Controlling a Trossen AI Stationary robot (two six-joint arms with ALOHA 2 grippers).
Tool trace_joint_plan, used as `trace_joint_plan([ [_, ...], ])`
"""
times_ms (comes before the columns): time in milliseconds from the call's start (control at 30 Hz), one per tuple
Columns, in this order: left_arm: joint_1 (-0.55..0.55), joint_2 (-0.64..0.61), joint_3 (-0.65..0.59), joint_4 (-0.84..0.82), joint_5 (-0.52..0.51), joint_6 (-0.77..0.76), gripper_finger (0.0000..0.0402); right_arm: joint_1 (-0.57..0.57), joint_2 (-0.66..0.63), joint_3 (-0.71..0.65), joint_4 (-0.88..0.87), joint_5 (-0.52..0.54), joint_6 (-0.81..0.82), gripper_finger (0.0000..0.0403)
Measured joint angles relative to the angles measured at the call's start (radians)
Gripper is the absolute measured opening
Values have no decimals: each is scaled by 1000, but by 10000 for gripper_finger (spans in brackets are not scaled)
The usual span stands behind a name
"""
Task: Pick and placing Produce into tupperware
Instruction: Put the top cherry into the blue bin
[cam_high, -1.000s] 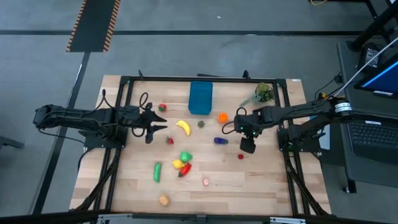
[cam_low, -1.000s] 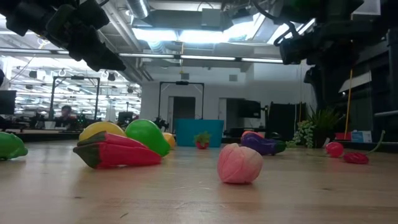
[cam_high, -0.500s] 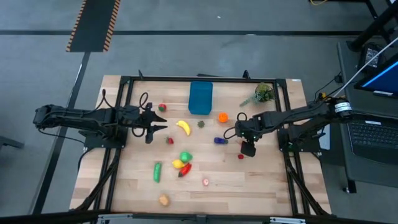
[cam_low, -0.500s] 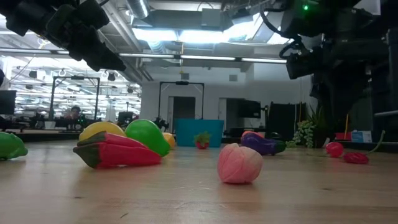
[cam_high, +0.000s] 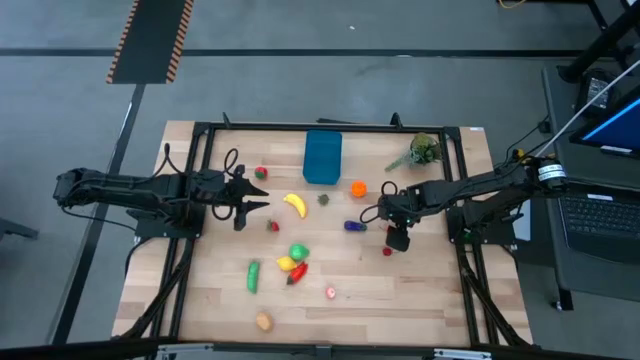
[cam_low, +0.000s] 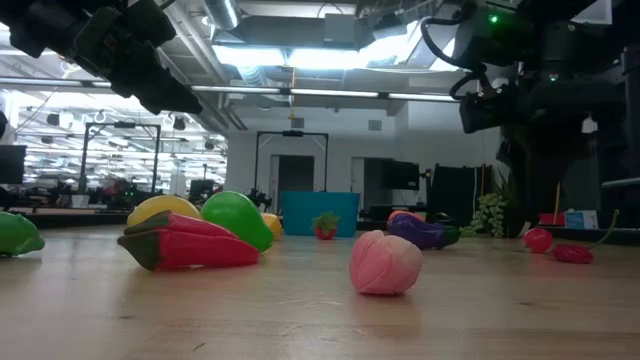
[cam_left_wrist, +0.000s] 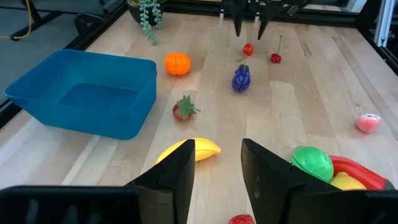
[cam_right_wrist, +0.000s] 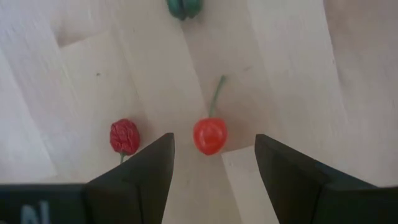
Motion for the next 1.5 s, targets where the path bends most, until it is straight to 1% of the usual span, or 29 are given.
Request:
trace_joint_plan([
  [633, 0, 0, 0, 0, 0, 0, 124, 0, 1, -1, 7, 15, -4, 225],
  [900, 0, 0, 0, 0, 0, 0, 124, 0, 2, -80, 52, 16, 25, 225],
  [1000, 0, 0, 0, 0, 0, 0, 124, 4, 2, -83, 63, 15, 44, 225],
  [1333, 0, 0, 0, 0, 0, 0, 124, 8, 4, -83, 111, 15, 26, 225],
  [1500, 0, 0, 0, -1, 0, 0, 124, 8, 31, -84, 125, 15, 22, 225],
])
